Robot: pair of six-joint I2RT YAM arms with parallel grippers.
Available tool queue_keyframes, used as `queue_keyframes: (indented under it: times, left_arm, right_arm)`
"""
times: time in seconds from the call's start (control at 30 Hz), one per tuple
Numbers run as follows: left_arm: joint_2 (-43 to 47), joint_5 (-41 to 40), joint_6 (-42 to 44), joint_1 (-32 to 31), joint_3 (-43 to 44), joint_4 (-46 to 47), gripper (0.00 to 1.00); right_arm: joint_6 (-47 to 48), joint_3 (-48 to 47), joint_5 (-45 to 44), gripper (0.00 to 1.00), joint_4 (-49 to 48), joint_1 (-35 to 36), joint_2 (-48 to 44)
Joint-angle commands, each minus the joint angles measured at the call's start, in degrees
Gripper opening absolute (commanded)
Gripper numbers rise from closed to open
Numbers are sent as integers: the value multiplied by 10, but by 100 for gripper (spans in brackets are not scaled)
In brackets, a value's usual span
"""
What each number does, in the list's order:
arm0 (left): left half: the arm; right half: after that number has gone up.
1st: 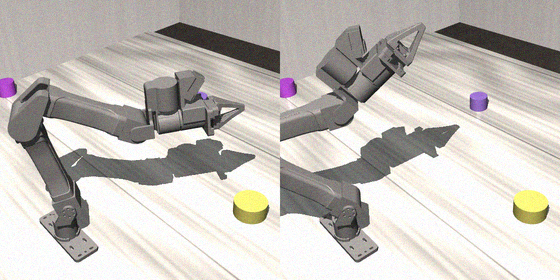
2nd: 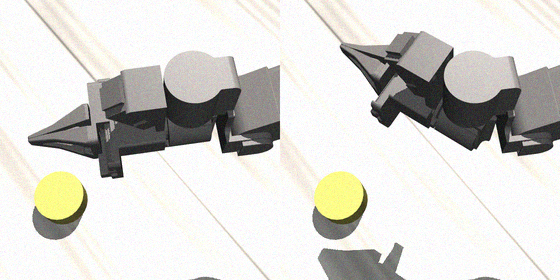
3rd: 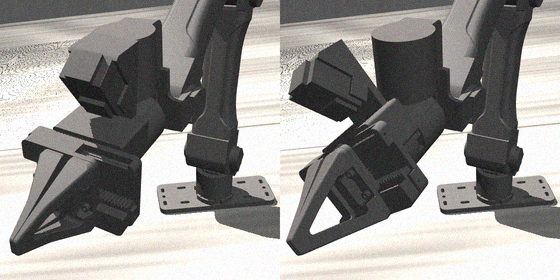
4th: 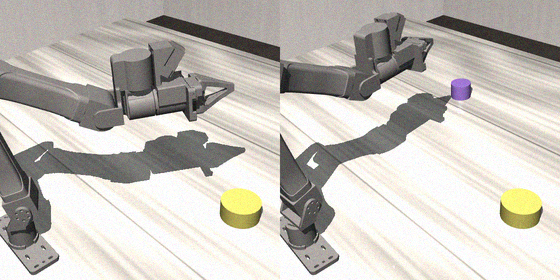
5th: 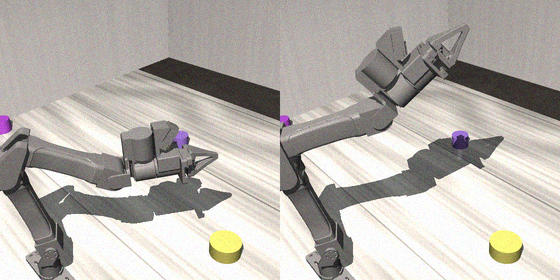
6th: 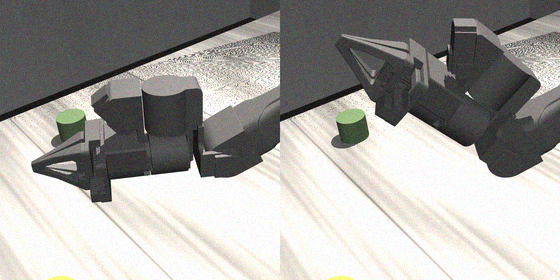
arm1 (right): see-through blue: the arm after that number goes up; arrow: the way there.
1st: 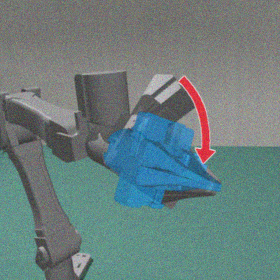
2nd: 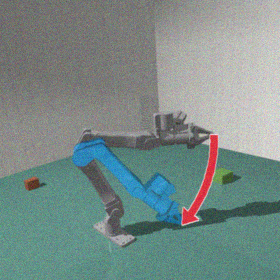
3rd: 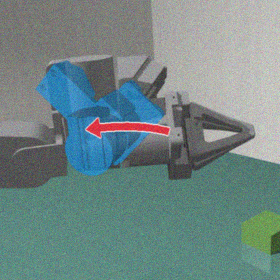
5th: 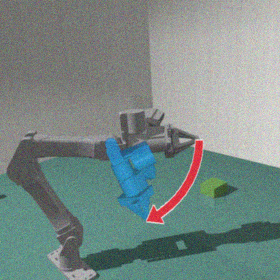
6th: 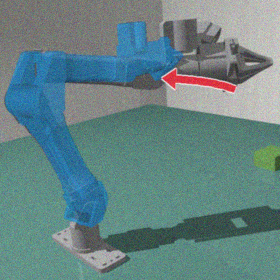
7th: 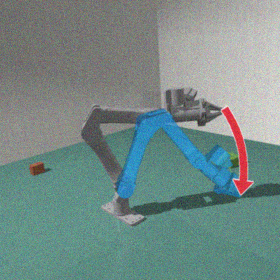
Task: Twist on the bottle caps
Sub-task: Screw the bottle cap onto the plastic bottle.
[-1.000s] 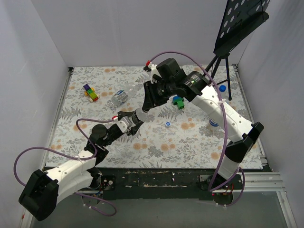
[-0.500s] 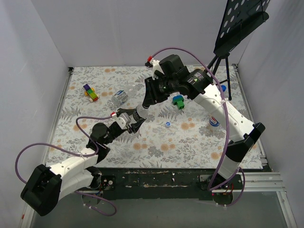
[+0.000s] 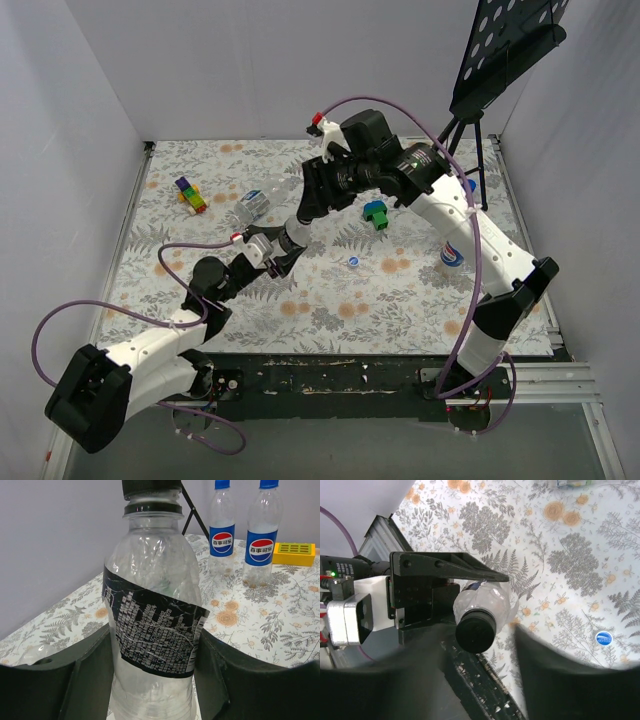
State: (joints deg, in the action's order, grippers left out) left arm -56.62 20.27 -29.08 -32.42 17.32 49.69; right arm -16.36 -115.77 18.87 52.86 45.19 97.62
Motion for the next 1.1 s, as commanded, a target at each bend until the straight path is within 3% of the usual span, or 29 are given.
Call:
queue_keyframes:
  times: [0.0, 0.03, 0.1, 0.17, 0.23, 0.4, 0.67, 0.73, 1.07]
  left_arm:
    - [4, 19, -25, 31, 5, 11, 20]
    - [1, 34, -72, 55, 5, 40, 18]
    - [-10, 70, -130, 96, 3, 86, 16]
    - [-10, 62, -101, 99, 1, 53, 16]
    - [-1, 50, -72, 91, -3, 27, 17]
    - [-6, 53, -70, 89, 2, 28, 17]
    - [-2, 63, -69, 89, 1, 26, 17]
    - [-2, 71, -70, 89, 5, 21, 17]
    - [-17, 115, -63, 89, 21, -6, 17]
  right_arm:
    - [9, -58, 28, 80, -32, -19, 3]
    - [6, -103, 11, 81, -1, -19, 15]
    - [-2, -77, -5, 81, -34, -14, -2]
    - [-21, 52, -9, 81, -146, -13, -59]
    - [-24, 102, -5, 81, -204, -18, -81]
    - [20, -45, -16, 81, -85, -19, 5]
    - [67, 19, -17, 73, -116, -22, -56]
    - [98, 18, 6, 68, -107, -22, -55]
    - [230, -43, 110, 67, -19, -21, -3]
